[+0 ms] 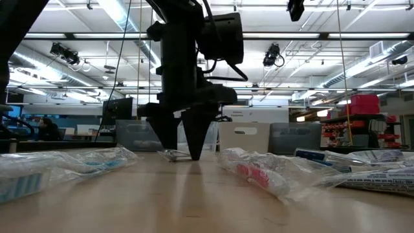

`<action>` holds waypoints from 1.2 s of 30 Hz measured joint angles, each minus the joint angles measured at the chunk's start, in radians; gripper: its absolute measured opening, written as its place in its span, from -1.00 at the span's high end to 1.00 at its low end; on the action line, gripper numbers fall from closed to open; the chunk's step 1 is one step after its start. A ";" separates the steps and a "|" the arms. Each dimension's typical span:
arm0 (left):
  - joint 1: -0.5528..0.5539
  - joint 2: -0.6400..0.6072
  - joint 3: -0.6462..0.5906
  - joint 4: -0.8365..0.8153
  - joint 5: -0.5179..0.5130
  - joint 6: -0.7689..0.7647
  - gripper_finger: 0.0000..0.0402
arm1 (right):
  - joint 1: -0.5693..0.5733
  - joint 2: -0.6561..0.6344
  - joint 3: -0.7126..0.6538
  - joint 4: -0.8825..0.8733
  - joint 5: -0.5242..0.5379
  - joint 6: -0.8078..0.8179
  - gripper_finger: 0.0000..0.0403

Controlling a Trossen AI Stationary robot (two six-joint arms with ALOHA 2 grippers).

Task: Pick & Place Travel size toiletries
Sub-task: Put the silver nail cutter into the white bin

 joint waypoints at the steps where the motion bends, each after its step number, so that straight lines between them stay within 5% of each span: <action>1: 0.001 0.000 0.000 -0.005 0.009 0.000 -0.29 | 0.000 0.000 0.000 -0.001 0.000 0.000 0.79; 25: 0.003 0.000 -0.002 -0.002 0.002 0.017 0.62 | 0.000 0.000 0.000 0.000 0.000 0.000 0.79; 36: 0.011 -0.005 -0.002 -0.004 0.017 0.045 0.62 | 0.000 0.000 0.000 0.000 0.000 0.000 0.79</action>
